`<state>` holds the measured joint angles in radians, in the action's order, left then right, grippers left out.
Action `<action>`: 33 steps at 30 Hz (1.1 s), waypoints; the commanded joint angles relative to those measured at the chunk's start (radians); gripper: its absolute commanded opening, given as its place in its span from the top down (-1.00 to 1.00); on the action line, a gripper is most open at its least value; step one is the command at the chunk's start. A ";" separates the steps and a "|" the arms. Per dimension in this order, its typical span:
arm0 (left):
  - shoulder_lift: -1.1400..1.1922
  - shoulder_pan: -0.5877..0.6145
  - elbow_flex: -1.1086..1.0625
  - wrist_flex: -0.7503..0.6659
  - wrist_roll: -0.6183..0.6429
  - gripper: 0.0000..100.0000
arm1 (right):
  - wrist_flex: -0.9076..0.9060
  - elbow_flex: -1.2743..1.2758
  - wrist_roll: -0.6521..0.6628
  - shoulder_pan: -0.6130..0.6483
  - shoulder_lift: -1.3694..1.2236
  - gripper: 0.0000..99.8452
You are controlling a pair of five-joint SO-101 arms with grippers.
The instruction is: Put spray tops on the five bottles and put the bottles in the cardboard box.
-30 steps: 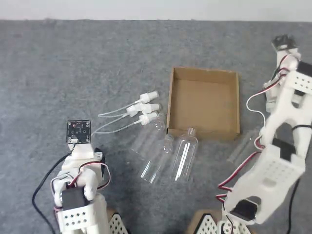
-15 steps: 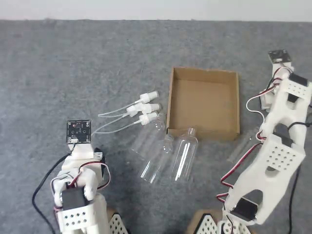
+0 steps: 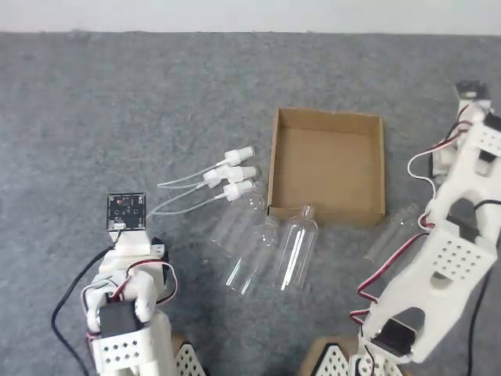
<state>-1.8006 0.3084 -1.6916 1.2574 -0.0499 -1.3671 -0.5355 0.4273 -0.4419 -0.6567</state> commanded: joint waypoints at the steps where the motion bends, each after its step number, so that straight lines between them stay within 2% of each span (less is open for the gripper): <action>1: -0.018 0.005 0.007 0.005 -0.009 0.83 | -0.150 -0.114 -0.060 -0.008 0.159 0.96; 5: -0.018 0.005 0.007 0.005 -0.009 0.83 | -0.263 -0.140 -0.120 0.015 0.262 0.96; 9: -0.018 0.005 0.007 0.005 -0.009 0.83 | -0.398 -0.141 -0.181 0.134 0.403 0.95; 17: -0.018 0.005 0.007 0.005 -0.009 0.83 | -0.427 -0.091 -0.411 0.581 0.639 0.96; 21: -0.018 0.005 0.007 0.005 -0.009 0.83 | -0.421 -0.051 -0.520 0.831 0.645 0.96; 24: -0.018 0.005 0.007 0.005 -0.009 0.83 | -0.363 -0.035 -0.614 0.961 0.607 0.96; 27: -0.018 0.005 0.007 0.005 -0.009 0.83 | -0.298 0.015 -0.671 1.020 0.553 0.96; 33: -0.018 0.005 0.007 0.005 -0.009 0.83 | -0.134 0.071 -0.827 1.041 0.444 0.95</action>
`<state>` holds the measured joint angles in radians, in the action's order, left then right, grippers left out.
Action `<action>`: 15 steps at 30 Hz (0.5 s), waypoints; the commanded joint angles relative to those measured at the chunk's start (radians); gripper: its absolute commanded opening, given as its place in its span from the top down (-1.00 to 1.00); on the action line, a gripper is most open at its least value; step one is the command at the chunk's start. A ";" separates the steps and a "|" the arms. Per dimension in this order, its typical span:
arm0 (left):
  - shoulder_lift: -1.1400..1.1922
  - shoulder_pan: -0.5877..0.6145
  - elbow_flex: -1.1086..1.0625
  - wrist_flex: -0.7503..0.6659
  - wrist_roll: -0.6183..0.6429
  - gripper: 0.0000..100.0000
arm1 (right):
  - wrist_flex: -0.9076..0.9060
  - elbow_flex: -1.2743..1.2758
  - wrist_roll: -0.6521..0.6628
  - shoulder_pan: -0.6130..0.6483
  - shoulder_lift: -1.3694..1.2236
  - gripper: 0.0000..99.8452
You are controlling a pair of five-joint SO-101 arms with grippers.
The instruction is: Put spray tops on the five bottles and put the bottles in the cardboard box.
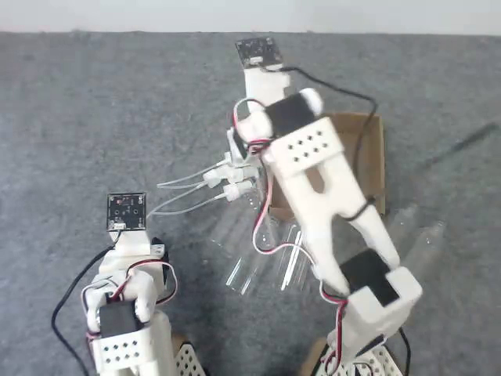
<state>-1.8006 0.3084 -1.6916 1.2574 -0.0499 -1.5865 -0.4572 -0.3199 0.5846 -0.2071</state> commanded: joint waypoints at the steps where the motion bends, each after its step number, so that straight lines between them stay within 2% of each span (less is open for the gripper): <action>1: -0.018 0.005 0.007 0.005 -0.009 0.83 | 0.116 -0.008 -0.120 0.021 -0.024 0.95; 4: -0.018 0.005 0.007 0.005 -0.009 0.83 | 0.177 -0.008 -0.275 0.035 -0.071 0.94; 9: -0.018 0.005 0.007 0.005 -0.009 0.83 | 0.209 -0.009 -0.517 0.073 -0.173 0.79; 15: -0.018 0.005 0.007 0.005 -0.009 0.83 | 0.226 -0.009 -0.529 0.139 -0.285 0.79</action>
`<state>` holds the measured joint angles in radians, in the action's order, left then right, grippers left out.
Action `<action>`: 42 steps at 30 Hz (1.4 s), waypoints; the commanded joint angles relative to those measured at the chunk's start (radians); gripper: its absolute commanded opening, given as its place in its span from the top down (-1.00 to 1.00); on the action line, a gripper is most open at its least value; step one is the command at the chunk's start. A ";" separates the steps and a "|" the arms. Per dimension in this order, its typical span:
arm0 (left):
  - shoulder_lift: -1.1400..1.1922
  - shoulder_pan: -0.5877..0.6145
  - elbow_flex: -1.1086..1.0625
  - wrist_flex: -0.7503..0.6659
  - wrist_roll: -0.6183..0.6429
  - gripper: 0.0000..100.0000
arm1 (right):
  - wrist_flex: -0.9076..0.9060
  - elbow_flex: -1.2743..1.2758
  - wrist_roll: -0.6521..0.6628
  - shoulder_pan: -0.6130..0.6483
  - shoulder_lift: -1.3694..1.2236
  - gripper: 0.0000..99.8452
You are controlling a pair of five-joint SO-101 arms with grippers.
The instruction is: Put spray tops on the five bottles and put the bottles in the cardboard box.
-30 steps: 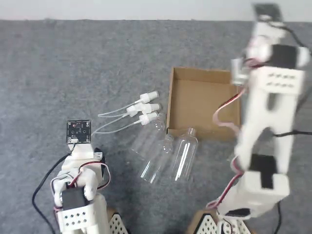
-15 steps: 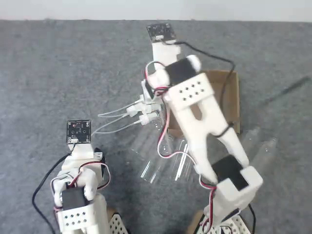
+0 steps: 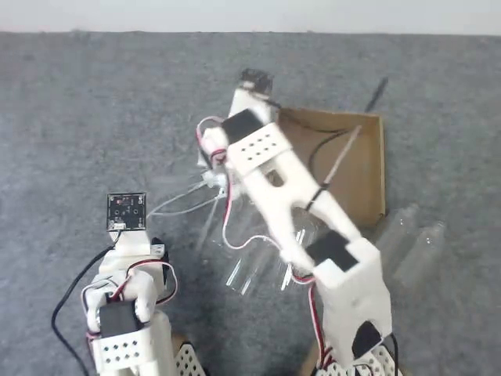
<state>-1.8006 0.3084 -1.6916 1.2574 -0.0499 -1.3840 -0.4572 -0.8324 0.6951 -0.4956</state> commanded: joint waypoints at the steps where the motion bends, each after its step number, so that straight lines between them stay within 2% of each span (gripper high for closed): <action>1: -0.018 0.005 0.007 0.005 -0.009 0.83 | 0.031 -0.009 -0.017 0.035 -0.007 0.79; 8: -0.018 0.005 0.007 0.005 -0.009 0.83 | -0.022 -0.021 -0.005 0.008 0.039 0.79; 10: -0.018 0.005 0.007 0.005 -0.009 0.83 | -0.065 -0.025 0.044 -0.008 0.099 0.79; 12: -0.018 0.005 0.007 0.005 -0.009 0.83 | -0.091 -0.025 0.146 -0.016 0.170 0.80; 15: -0.018 0.005 0.007 0.005 -0.009 0.83 | -0.148 -0.018 0.434 -0.013 0.249 0.80; 17: -0.018 0.005 0.007 0.005 -0.009 0.83 | -0.219 -0.018 0.559 -0.019 0.288 0.80; 22: -0.018 0.005 0.007 0.005 -0.009 0.83 | -0.378 -0.020 0.598 -0.094 0.392 0.83; 25: -0.018 0.005 0.007 0.005 -0.009 0.83 | -0.410 -0.017 0.707 -0.162 0.476 0.94; 30: -0.018 0.005 0.007 0.005 -0.009 0.83 | -0.409 0.121 0.832 -0.357 0.662 0.96; 35: -0.018 0.005 0.007 0.005 -0.009 0.83 | -0.389 0.376 0.996 -0.631 0.854 0.94; 39: -0.018 0.005 0.007 0.005 -0.009 0.83 | -0.292 0.614 1.023 -0.812 0.978 0.91; 42: -0.018 0.005 0.007 0.005 -0.009 0.83 | -0.208 0.793 1.026 -0.911 1.044 0.79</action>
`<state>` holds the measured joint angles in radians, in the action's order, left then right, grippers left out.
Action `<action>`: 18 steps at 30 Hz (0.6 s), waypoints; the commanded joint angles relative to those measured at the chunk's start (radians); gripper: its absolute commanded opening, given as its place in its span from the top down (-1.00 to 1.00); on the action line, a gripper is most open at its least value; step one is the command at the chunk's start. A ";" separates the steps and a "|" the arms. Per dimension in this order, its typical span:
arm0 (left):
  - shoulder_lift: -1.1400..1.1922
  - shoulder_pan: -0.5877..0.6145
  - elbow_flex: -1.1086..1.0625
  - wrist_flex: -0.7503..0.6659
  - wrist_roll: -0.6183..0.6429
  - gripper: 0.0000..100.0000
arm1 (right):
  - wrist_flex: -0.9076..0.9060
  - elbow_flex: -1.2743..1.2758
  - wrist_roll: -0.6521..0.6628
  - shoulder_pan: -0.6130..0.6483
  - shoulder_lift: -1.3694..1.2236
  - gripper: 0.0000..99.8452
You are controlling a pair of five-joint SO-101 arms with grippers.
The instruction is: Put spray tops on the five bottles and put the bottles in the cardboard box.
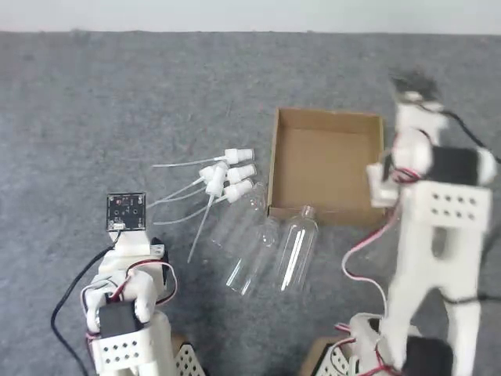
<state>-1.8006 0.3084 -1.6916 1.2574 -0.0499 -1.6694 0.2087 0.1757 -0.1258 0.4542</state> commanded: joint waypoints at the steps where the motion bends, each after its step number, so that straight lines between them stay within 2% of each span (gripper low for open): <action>1: -0.018 0.005 0.007 0.005 -0.009 0.83 | 0.108 0.183 0.018 -0.117 0.114 0.75; 5: -0.018 0.005 0.007 0.005 -0.009 0.83 | 0.249 0.371 0.018 -0.199 0.154 0.63; 9: -0.018 0.005 0.007 0.005 -0.009 0.83 | 0.398 0.516 0.018 -0.229 0.154 0.60; 18: -0.018 0.005 0.007 0.005 -0.009 0.83 | 0.559 0.631 0.035 -0.318 0.085 0.51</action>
<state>-1.8006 0.3084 -1.6916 1.2574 -0.0499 -1.1584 0.8378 0.1849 -0.4189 0.5646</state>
